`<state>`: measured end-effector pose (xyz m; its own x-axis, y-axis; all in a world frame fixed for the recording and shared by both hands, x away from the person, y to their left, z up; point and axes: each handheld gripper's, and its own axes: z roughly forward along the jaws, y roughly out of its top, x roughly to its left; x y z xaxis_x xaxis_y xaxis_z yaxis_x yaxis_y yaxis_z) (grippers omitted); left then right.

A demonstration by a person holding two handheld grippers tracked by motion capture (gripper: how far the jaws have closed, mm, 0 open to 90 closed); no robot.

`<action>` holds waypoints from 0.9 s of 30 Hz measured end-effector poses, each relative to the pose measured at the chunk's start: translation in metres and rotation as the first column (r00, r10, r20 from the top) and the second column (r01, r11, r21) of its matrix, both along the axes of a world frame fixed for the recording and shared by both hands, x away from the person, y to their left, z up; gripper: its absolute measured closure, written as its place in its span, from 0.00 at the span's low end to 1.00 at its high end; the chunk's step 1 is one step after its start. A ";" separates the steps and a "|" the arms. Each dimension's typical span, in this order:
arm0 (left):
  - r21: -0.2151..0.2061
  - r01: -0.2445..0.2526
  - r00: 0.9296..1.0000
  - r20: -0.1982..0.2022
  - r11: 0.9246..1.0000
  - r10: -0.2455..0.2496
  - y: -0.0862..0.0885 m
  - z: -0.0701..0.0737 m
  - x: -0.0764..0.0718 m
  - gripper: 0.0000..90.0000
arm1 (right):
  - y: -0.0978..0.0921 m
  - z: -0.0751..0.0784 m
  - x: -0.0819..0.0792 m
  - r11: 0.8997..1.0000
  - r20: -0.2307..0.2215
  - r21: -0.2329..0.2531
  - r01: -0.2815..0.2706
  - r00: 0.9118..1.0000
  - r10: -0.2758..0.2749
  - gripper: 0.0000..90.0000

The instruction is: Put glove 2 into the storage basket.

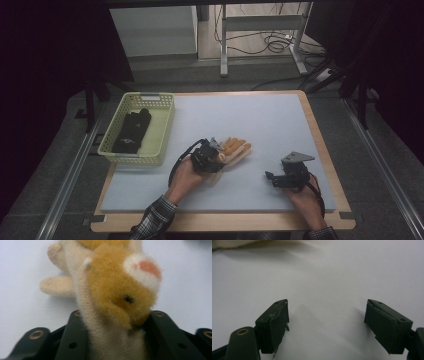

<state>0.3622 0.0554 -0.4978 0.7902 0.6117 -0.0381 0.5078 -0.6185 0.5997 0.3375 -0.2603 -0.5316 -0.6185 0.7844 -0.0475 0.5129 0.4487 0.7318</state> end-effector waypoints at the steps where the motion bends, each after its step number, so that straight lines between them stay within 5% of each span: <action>1: 0.003 -0.003 1.000 0.004 1.000 0.003 0.002 0.003 0.000 0.79 | 0.000 0.000 0.000 1.000 0.001 -0.002 -0.001 1.000 0.001 0.21; 16: 0.009 -0.089 0.996 0.011 0.996 0.089 0.035 0.039 0.011 0.81 | 0.000 0.000 0.000 1.000 0.000 -0.002 -0.001 1.000 0.001 0.21; 27: 0.009 -0.201 0.979 0.043 0.980 0.200 0.078 0.075 0.022 0.81 | 0.000 0.000 0.000 1.000 0.001 -0.002 -0.001 1.000 0.001 0.21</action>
